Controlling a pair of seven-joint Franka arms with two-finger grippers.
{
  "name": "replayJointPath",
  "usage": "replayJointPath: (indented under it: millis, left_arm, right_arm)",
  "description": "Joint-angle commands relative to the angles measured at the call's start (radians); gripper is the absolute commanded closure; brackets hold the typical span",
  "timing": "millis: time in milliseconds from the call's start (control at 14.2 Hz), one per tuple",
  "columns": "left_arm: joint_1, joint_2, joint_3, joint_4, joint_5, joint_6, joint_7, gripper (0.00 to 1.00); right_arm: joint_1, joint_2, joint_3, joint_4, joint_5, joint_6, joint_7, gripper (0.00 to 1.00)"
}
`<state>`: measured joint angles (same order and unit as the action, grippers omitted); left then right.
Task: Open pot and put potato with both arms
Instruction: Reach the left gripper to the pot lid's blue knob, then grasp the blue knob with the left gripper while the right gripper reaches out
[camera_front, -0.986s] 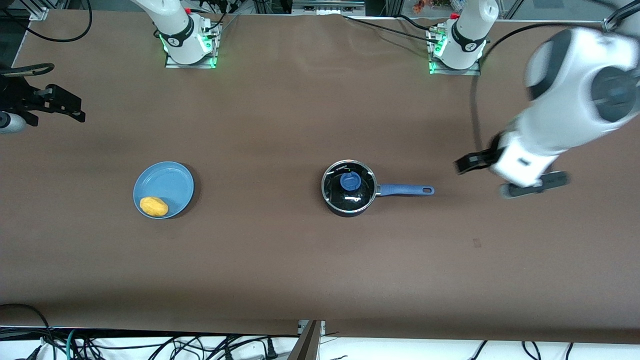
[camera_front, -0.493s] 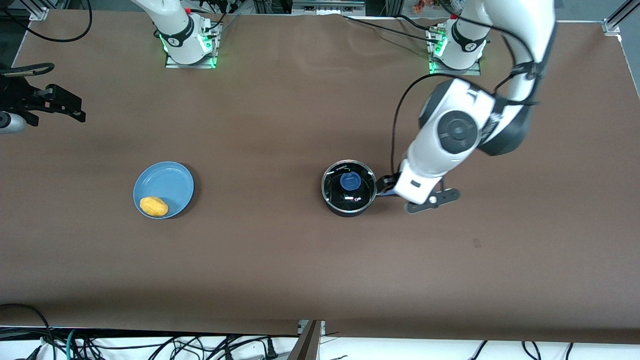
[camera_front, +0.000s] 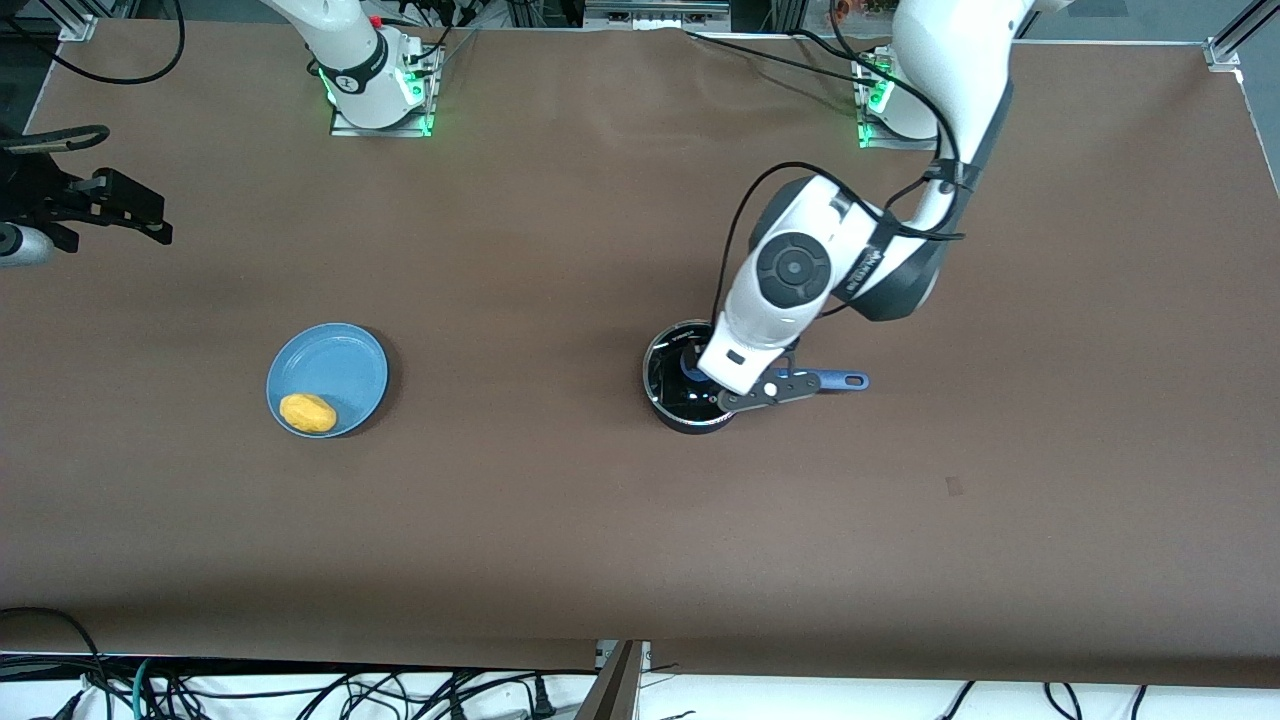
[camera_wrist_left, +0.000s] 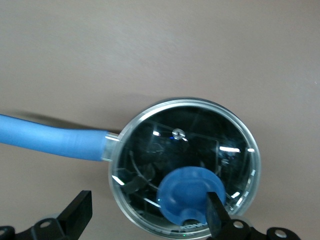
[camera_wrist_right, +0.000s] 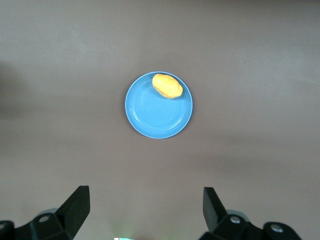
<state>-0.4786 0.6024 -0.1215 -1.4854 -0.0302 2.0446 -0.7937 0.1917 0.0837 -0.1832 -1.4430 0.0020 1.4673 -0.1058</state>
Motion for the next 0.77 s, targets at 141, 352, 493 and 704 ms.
replayJointPath:
  millis: [141, 352, 493, 704]
  left_arm:
    - [-0.044, 0.042, 0.017, 0.025, -0.011, 0.066, -0.01, 0.0]
    - [-0.067, 0.054, 0.017, 0.024, -0.005, 0.071, 0.002, 0.0]
    - [-0.072, 0.053, 0.017, 0.022, 0.021, 0.083, 0.007, 0.0]
    - [-0.074, 0.053, 0.017, 0.011, 0.03, 0.123, 0.011, 0.0]
  right_arm:
    - [-0.001, -0.007, -0.002, 0.001, 0.013, -0.009, -0.012, 0.0]
    - [-0.008, 0.004, -0.006, 0.001, 0.012, -0.009, -0.015, 0.0]
    - [-0.009, 0.043, -0.006, 0.001, 0.004, -0.039, -0.018, 0.0]
    - [-0.018, 0.051, -0.006, -0.004, 0.004, -0.056, -0.031, 0.0]
